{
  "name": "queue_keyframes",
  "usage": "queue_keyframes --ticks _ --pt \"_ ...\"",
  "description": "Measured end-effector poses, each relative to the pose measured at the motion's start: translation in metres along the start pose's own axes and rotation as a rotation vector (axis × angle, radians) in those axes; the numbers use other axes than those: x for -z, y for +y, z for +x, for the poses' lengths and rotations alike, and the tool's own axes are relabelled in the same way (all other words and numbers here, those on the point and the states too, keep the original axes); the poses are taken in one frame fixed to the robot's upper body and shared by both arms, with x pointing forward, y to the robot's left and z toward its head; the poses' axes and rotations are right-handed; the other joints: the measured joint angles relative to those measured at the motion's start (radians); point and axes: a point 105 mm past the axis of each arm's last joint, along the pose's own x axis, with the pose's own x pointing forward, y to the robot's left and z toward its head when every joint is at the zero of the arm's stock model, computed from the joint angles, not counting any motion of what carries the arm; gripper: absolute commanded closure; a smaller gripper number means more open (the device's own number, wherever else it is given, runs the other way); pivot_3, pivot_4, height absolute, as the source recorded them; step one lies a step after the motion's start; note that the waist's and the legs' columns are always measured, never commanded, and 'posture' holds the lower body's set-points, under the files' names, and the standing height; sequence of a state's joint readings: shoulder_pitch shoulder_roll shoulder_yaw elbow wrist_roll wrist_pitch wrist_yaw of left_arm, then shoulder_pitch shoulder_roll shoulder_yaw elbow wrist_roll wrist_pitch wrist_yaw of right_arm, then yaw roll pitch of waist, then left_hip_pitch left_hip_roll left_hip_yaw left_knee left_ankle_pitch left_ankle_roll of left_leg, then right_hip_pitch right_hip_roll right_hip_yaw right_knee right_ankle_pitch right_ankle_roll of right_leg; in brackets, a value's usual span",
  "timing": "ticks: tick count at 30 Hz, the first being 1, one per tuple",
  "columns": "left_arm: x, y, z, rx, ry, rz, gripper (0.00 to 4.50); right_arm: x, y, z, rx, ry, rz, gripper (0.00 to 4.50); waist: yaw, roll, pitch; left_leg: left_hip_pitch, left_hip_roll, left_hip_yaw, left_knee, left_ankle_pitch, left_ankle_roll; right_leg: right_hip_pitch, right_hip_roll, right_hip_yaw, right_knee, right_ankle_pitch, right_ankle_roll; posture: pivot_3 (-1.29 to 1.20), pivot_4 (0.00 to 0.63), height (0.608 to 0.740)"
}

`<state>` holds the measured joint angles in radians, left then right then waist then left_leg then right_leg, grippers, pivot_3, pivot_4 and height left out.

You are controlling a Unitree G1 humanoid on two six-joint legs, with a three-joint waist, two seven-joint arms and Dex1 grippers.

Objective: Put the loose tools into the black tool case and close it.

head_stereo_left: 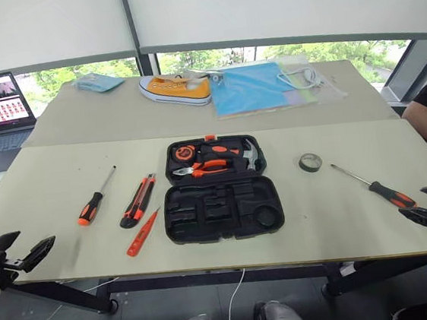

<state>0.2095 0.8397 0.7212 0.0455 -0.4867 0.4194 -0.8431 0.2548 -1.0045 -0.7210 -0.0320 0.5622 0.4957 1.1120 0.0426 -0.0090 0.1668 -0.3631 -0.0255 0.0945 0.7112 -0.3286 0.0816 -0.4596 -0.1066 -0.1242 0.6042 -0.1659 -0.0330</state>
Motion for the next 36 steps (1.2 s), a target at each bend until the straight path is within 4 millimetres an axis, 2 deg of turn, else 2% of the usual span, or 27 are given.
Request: queue_keyframes --ticks 3,6,8,11,15,19,25,31,34,36 --pt "0.001 0.0 0.003 -0.007 0.012 -0.008 0.02 0.001 -0.001 0.0 0.012 0.003 -0.002 0.02 0.001 0.0 0.0 0.0 0.0 0.0 0.0 0.0 0.0 0.0 0.0 0.0 0.0 0.0 0.0 0.0 0.15 0.718" --pt "0.002 -0.002 0.016 -0.015 0.039 -0.045 0.02 -0.002 -0.003 0.002 0.036 0.002 -0.019 0.02 0.006 0.0 0.0 0.0 0.0 0.0 0.0 0.0 0.0 0.0 0.0 0.0 0.0 0.0 0.001 0.0 0.15 0.718" --pt "-0.009 -0.005 0.025 -0.008 0.042 -0.042 0.02 -0.015 0.002 0.006 0.025 -0.025 -0.068 0.02 0.005 -0.001 0.001 0.0 0.0 0.0 0.0 0.001 -0.002 0.0 0.0 0.0 0.001 0.001 0.001 0.0 0.15 0.718" --pt "-0.044 -0.007 0.041 0.005 0.007 -0.003 0.02 -0.046 0.022 0.017 -0.054 -0.094 -0.155 0.02 0.003 -0.001 0.002 0.0 0.0 0.0 0.0 0.002 -0.003 0.0 0.001 0.0 0.001 0.001 0.001 0.0 0.15 0.718" --pt "-0.061 -0.01 0.052 0.017 -0.003 -0.014 0.02 -0.067 0.045 0.027 -0.137 -0.141 -0.2 0.02 -0.002 -0.001 0.002 0.0 0.0 0.0 0.0 0.002 -0.003 0.0 0.001 0.0 0.002 0.001 0.001 0.0 0.15 0.718" --pt "-0.054 -0.017 0.07 0.032 0.07 -0.059 0.02 -0.082 0.085 0.041 -0.296 -0.161 -0.246 0.02 -0.004 -0.002 0.003 0.0 0.0 0.0 0.0 0.002 -0.003 0.0 0.001 -0.001 0.003 0.001 0.0 0.0 0.15 0.718" --pt "-0.041 -0.014 0.091 -0.01 0.202 -0.106 0.02 -0.097 0.135 0.047 -0.522 -0.174 -0.303 0.02 -0.001 -0.004 0.005 0.0 -0.001 0.0 0.0 0.002 -0.003 0.0 0.001 -0.001 0.002 0.001 0.0 0.0 0.15 0.718" --pt "-0.023 -0.022 0.11 0.049 0.313 -0.059 0.02 -0.11 0.16 0.054 -0.64 -0.213 -0.362 0.02 -0.001 -0.007 0.007 0.0 -0.001 0.001 0.001 0.002 -0.003 0.0 0.0 -0.001 0.003 0.001 0.0 0.0 0.15 0.718" --pt "-0.022 -0.022 0.119 0.072 0.321 -0.014 0.02 -0.112 0.166 0.057 -0.68 -0.218 -0.368 0.02 -0.001 -0.008 0.007 0.001 -0.001 0.0 0.001 0.002 -0.003 0.0 0.0 -0.002 0.004 0.003 -0.003 0.0 0.15 0.718" --pt "-0.022 -0.021 0.123 0.078 0.321 0.004 0.54 -0.108 0.17 0.061 -0.696 -0.206 -0.362 0.0 0.001 -0.008 0.007 0.0 -0.001 0.001 0.001 0.002 -0.004 0.0 -0.001 -0.002 0.004 0.003 -0.003 0.0 0.15 0.718"
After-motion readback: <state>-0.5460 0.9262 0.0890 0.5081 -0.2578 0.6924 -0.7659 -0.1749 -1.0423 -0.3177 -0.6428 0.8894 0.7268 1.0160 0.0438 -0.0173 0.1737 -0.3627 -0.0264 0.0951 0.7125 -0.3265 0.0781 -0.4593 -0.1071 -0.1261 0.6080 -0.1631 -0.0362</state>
